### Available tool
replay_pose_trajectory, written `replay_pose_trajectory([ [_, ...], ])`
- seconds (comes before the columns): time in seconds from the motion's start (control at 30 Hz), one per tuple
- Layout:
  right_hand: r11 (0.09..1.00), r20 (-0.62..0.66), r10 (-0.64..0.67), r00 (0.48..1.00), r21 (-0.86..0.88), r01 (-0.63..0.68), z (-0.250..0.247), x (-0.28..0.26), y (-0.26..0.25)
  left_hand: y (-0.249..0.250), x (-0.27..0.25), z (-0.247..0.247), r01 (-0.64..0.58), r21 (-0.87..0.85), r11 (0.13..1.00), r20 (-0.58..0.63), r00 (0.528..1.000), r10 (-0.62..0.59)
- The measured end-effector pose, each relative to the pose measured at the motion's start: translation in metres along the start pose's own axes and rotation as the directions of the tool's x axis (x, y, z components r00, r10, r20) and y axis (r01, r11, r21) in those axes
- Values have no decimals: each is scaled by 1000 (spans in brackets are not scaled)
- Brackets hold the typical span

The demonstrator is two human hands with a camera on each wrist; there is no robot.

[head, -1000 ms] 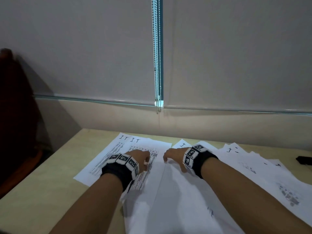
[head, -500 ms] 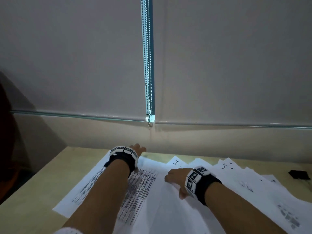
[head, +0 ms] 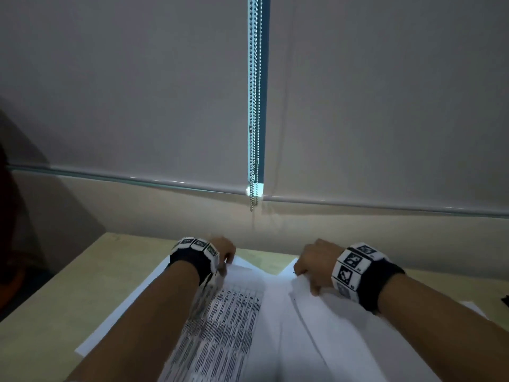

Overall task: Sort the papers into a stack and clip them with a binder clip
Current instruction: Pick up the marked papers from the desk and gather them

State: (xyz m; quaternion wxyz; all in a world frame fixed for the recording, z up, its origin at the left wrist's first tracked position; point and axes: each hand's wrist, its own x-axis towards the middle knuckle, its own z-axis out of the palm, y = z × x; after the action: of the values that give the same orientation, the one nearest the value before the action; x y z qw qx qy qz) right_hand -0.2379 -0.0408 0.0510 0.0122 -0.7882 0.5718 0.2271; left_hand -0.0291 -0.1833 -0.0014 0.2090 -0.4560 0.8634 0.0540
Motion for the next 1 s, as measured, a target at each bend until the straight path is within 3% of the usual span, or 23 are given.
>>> replay_pose_trajectory([
  [0.2, 973, -102, -68, 992, 212, 89, -37, 8, 4, -77, 3, 0, 192, -25, 981, 32, 981, -191],
  [0.37, 971, -242, -80, 967, 200, 130, -56, -1, -3, -96, 1, 18, 151, -106, 983, 32, 988, -148],
  [0.5, 902, -497, -140, 856, 292, 318, -81, -20, 10, -101, -7, 20, 183, -179, 967, -61, 979, -197],
  [0.57, 840, -566, -133, 814, 372, 395, -91, -36, 20, -97, -18, 14, 154, -270, 950, -109, 976, -189],
  [0.67, 706, -503, -149, 851, 548, 448, -101, -67, 33, -94, -39, -8, 80, -312, 947, -150, 980, -132],
  [0.77, 653, -398, -119, 910, 659, 373, -101, -94, 48, -89, -71, -48, 54, -287, 956, -259, 957, -132],
  [0.9, 702, -310, -24, 950, 671, 237, -99, -130, 54, -70, -125, -112, 70, -198, 978, -357, 924, -139],
  [1.0, 857, -311, 60, 948, 503, 111, -105, -159, 53, -53, -163, -151, 41, -116, 992, -446, 891, -89],
])
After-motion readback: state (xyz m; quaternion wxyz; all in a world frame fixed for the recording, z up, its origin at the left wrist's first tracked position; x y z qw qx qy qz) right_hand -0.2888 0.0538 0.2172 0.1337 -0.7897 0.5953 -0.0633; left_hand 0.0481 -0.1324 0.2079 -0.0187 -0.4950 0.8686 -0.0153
